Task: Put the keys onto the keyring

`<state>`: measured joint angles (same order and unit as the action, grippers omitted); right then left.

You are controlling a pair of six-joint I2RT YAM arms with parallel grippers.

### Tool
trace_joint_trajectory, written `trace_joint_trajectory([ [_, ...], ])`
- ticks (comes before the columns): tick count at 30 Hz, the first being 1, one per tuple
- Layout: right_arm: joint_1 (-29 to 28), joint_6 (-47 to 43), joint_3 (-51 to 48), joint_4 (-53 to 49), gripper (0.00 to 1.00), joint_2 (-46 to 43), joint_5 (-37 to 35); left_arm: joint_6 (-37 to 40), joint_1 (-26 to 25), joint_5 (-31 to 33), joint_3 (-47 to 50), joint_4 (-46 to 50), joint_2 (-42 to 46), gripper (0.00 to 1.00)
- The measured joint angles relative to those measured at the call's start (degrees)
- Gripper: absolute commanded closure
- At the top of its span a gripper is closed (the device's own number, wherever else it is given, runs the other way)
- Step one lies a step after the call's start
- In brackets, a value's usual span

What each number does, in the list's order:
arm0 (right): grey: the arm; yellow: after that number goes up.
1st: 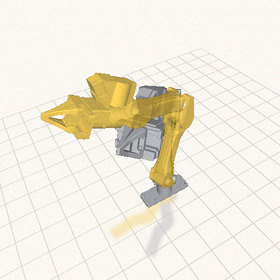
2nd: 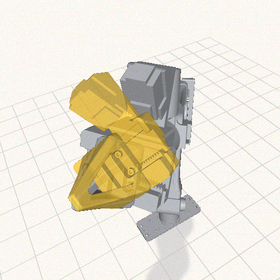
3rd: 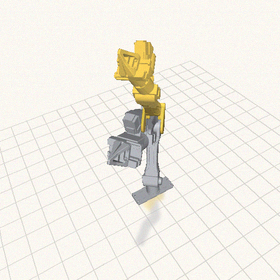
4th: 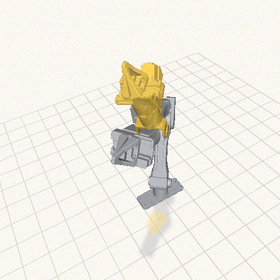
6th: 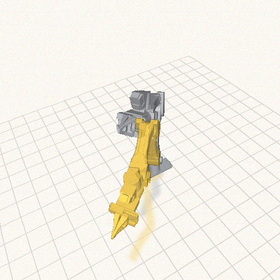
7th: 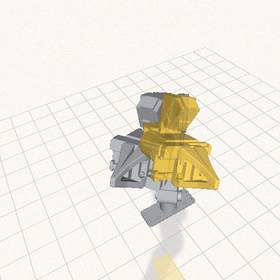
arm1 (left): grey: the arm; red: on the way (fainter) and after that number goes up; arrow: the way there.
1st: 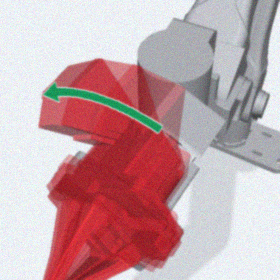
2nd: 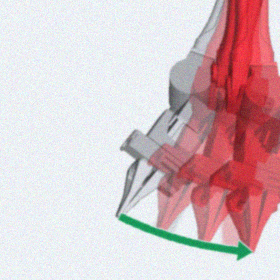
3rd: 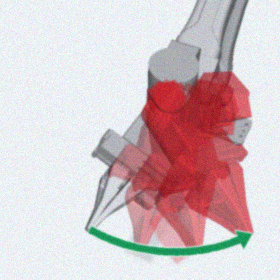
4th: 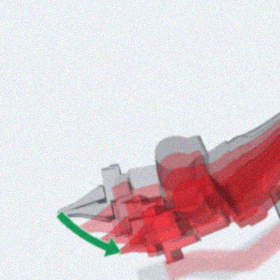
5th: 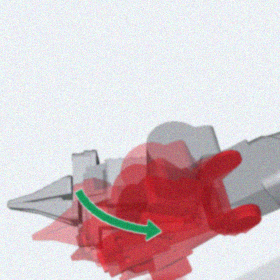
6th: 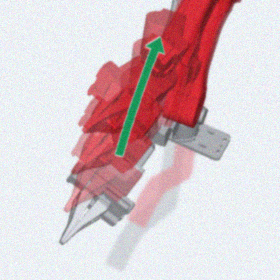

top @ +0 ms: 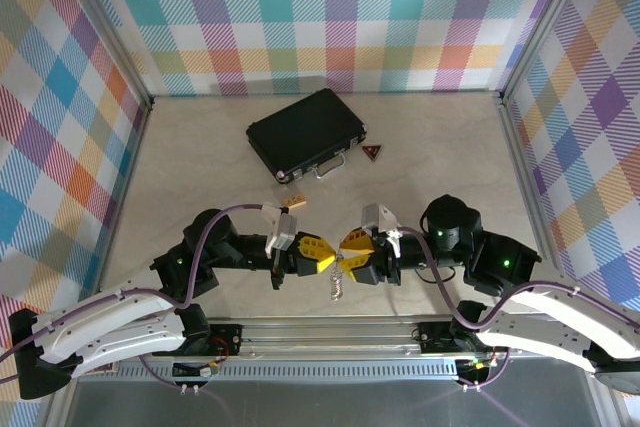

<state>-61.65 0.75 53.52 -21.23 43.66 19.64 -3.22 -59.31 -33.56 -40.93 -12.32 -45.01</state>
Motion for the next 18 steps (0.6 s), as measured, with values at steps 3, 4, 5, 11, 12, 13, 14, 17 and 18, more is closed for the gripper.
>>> trace_joint_trajectory([
  [3, 0.0, 0.4, -0.4, 0.9, 0.85, 0.0, 0.6, -0.2, 0.0, 0.0, 0.0, -0.1, 0.0, 1.00],
  [4, 0.0, 0.5, -0.4, 1.0, 0.89, 0.0, 0.8, -0.2, 0.0, 0.1, 0.0, -0.1, 0.0, 1.00],
  [5, 0.0, 0.5, -0.5, 1.2, 0.92, 0.0, 0.8, -0.2, 0.0, 0.0, 0.0, -0.1, 0.0, 1.00],
  [11, -0.3, 0.3, -1.0, 1.8, 1.00, -0.3, 1.0, 0.0, 0.0, 0.2, 0.0, 0.4, 0.0, 1.00],
  [12, -0.3, 0.2, -1.0, 1.7, 1.00, -0.3, 1.0, 0.1, 0.0, 0.2, 0.0, 0.8, 0.0, 1.00],
  [13, -0.3, 0.1, -1.1, 1.4, 1.00, -0.3, 1.0, 0.2, 0.0, 0.3, 0.0, 1.6, 0.0, 1.00],
  [14, -0.3, -0.1, -1.1, 1.0, 1.00, -0.2, 0.7, 0.6, 0.0, 0.6, -0.3, 2.5, 0.0, 0.96],
  [17, -0.3, -1.4, -0.7, -0.8, 1.00, 0.6, -0.3, 2.7, 0.0, 2.1, -2.7, 9.6, 0.0, 0.75],
  [18, -0.3, -1.9, -0.2, -1.9, 1.00, 1.2, -1.1, 4.0, 0.0, 2.8, -4.0, 12.7, 0.0, 0.71],
])
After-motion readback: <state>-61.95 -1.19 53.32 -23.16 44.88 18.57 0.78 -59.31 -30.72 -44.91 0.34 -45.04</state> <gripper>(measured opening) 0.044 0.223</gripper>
